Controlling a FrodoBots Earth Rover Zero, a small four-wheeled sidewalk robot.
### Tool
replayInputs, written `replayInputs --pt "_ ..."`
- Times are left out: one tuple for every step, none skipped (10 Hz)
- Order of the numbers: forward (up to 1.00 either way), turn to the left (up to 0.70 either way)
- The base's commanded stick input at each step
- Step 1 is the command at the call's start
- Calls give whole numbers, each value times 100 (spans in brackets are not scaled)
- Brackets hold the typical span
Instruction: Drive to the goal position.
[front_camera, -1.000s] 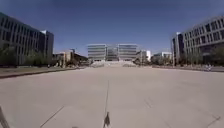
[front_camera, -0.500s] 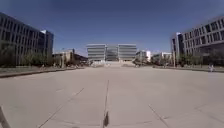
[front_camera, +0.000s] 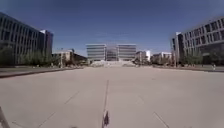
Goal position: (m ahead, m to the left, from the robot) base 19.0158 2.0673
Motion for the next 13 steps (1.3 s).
replayInputs --pt "70 -1" --pt "70 -1" --pt "70 -1" --pt "70 -1" --pt "70 -1" --pt "70 -1" --pt "70 -1" --pt "70 -1" --pt "70 -1" --pt "70 -1" --pt "70 -1" --pt "70 -1" --pt "70 -1"
